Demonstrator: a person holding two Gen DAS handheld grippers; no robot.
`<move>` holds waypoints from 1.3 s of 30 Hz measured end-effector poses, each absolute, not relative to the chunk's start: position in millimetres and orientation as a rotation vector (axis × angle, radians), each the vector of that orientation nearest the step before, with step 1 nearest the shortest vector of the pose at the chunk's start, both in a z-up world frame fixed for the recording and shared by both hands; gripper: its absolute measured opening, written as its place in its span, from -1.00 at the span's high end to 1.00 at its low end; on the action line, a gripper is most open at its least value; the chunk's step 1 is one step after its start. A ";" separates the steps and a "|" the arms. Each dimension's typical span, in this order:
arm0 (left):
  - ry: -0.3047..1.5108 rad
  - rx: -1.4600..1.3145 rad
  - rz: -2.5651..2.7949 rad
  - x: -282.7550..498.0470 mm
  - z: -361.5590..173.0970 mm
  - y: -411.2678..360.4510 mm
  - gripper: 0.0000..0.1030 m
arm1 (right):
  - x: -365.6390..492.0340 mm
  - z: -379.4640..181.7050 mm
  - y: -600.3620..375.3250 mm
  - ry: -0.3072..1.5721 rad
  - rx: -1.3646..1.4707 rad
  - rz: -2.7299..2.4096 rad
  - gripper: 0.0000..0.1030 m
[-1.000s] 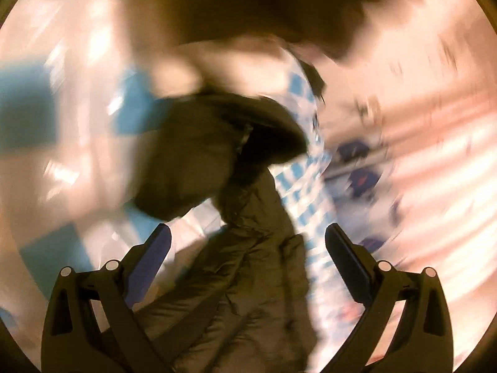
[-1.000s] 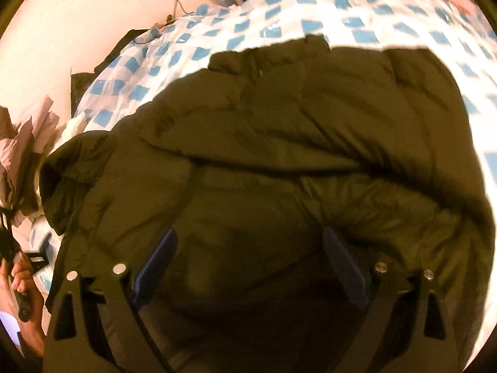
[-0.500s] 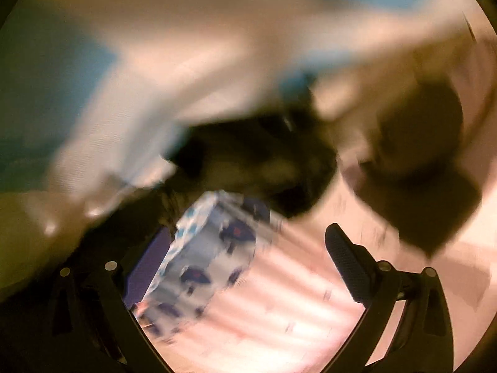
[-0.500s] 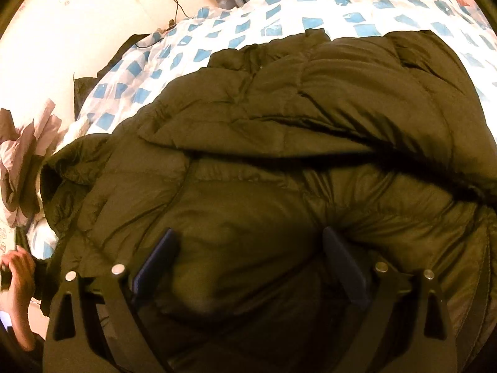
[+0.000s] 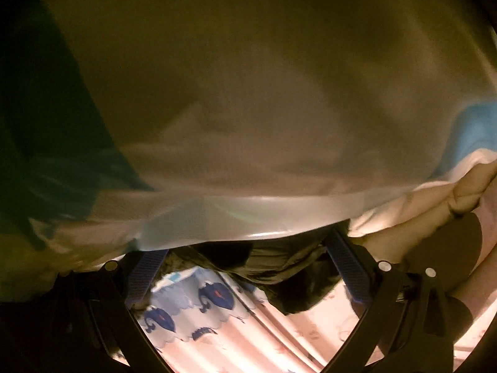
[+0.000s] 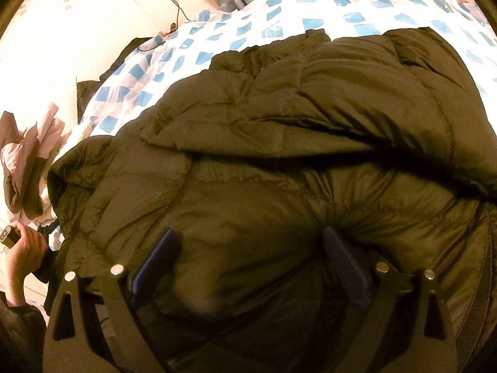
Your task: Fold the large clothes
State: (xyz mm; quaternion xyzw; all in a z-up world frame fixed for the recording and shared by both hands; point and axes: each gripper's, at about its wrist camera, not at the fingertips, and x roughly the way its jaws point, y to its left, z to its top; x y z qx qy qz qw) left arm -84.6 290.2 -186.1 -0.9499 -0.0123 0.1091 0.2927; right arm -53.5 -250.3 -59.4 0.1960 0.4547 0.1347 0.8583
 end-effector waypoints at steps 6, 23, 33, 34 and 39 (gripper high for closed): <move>-0.185 -2.460 0.003 -67.4 -163.7 283.9 0.55 | -54.1 -59.3 -249.7 0.952 0.420 0.284 -0.79; 0.141 -1.568 -0.071 -48.2 -3.2 264.7 0.86 | -54.6 -54.3 -271.5 0.942 0.604 0.324 -0.79; 0.405 -0.491 -0.164 51.5 186.6 178.4 0.86 | -40.4 -4.0 -253.1 0.825 0.306 0.273 -0.79; 0.431 -0.399 -0.173 61.3 195.2 168.9 0.86 | -34.5 -3.5 -253.8 0.825 0.276 0.258 -0.79; 0.526 -0.157 -0.275 112.9 232.5 123.1 0.86 | -11.8 -9.8 -267.1 0.823 0.168 0.139 -0.79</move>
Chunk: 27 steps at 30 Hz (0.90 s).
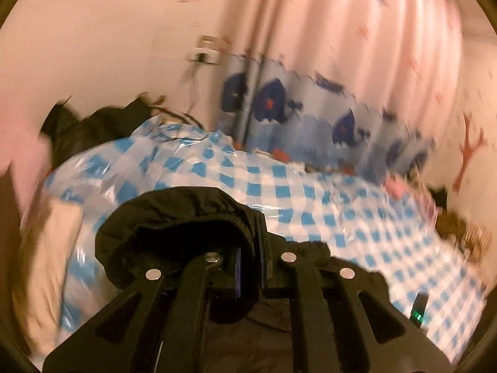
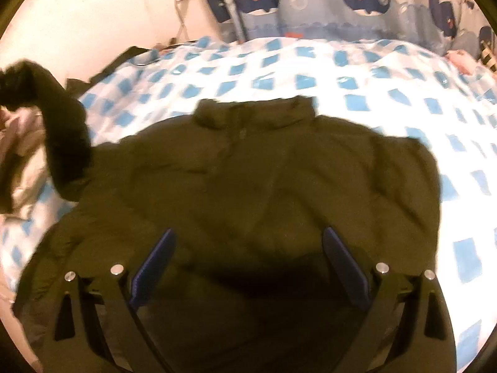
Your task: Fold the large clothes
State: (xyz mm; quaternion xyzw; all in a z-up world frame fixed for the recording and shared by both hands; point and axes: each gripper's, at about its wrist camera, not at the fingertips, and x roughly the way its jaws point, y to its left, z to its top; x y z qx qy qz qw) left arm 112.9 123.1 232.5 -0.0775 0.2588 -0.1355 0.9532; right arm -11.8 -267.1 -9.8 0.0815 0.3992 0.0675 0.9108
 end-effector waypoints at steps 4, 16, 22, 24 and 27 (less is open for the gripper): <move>0.571 -0.065 -0.401 128.0 239.6 70.2 0.86 | -6.6 -18.8 -274.0 0.862 0.155 0.124 -0.79; 0.796 0.282 -0.892 106.2 145.3 -186.8 0.86 | -28.2 -5.1 -341.0 0.714 0.609 0.211 -0.79; 1.052 0.568 -0.953 91.0 63.9 -272.5 0.85 | -31.2 -7.1 -377.6 0.693 0.725 0.141 -0.80; 1.094 0.601 -0.938 92.9 59.0 -280.7 0.79 | -27.5 -15.3 -382.4 0.712 0.764 0.150 -0.80; 1.120 0.619 -0.914 92.0 68.0 -280.8 0.42 | -23.9 -15.1 -380.5 0.746 0.706 0.093 -0.80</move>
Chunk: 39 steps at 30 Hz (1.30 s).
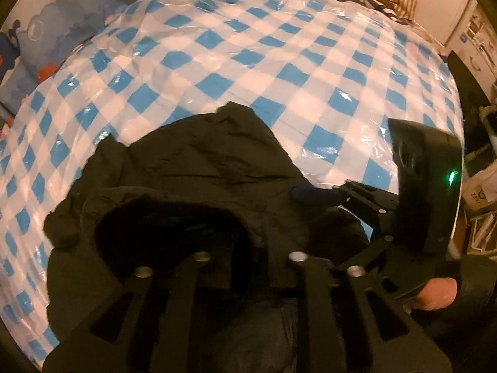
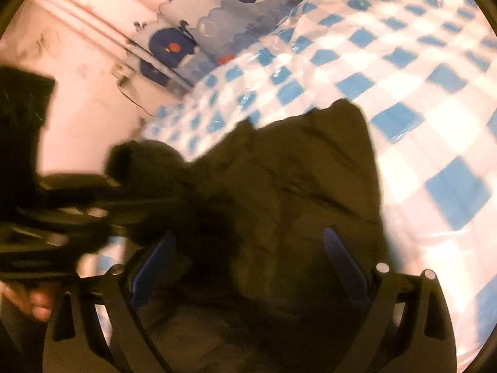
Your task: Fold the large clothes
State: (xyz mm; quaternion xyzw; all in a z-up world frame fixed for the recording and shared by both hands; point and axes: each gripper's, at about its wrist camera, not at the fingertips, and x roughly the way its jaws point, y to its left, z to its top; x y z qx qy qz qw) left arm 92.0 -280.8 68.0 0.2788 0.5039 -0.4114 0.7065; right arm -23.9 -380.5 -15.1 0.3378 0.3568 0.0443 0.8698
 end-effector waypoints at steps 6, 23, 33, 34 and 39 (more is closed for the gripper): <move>1.104 0.511 -0.999 89.7 114.7 -268.9 -0.36 | -22.0 -13.6 -363.8 0.781 0.552 0.060 -0.80; 1.009 -0.144 -0.567 155.5 105.8 -4.0 -0.64 | 12.7 16.2 -404.2 0.712 0.563 0.100 -0.80; 1.048 -0.481 -0.269 157.5 16.3 166.5 -0.64 | 70.3 -22.0 -354.1 0.864 0.300 0.145 0.53; 1.040 -0.491 -0.271 155.6 14.3 168.4 -0.64 | 65.2 -14.6 -347.9 0.837 0.268 0.141 0.53; 0.986 -0.478 -0.358 152.6 21.6 149.4 -0.64 | 12.8 37.3 -335.1 0.625 0.163 0.060 0.54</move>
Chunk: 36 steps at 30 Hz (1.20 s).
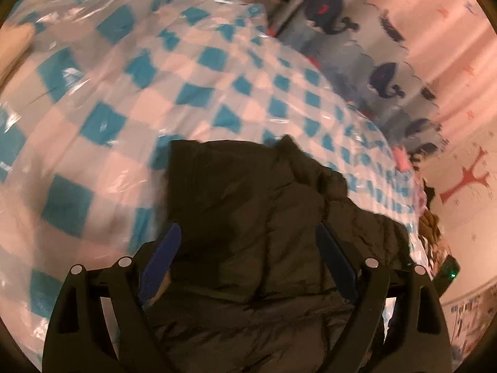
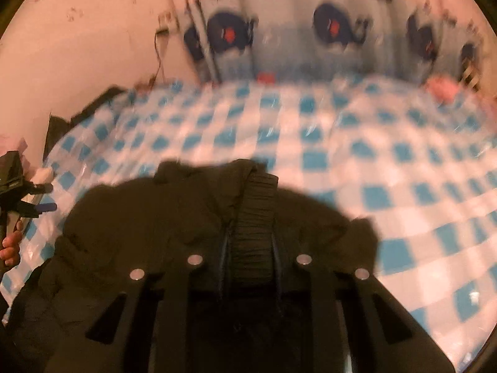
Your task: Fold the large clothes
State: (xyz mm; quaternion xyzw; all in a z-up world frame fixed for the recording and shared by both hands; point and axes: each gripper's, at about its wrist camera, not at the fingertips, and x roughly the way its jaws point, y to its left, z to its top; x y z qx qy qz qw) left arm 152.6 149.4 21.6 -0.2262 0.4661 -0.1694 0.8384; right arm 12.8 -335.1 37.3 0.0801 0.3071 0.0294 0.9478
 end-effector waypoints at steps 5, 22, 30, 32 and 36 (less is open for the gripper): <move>1.082 -0.412 -0.390 166.9 -0.9 111.5 -0.66 | 15.5 -13.7 -357.6 0.782 0.204 -0.062 0.52; 1.280 -0.334 -0.269 158.0 -61.4 131.7 -0.66 | 41.0 -64.2 -371.2 0.991 0.107 -0.159 -0.35; 1.217 -0.348 -0.301 77.1 -16.0 185.8 -0.66 | -59.3 -11.1 -413.1 0.880 0.317 -0.037 -0.48; 1.239 -0.376 -0.316 45.8 -13.8 209.8 -0.67 | -86.9 -6.3 -414.7 0.873 0.376 0.008 -0.48; 1.318 -0.389 -0.315 -9.8 -26.8 239.8 -0.68 | -146.8 -16.1 -421.1 0.948 0.487 0.061 -0.48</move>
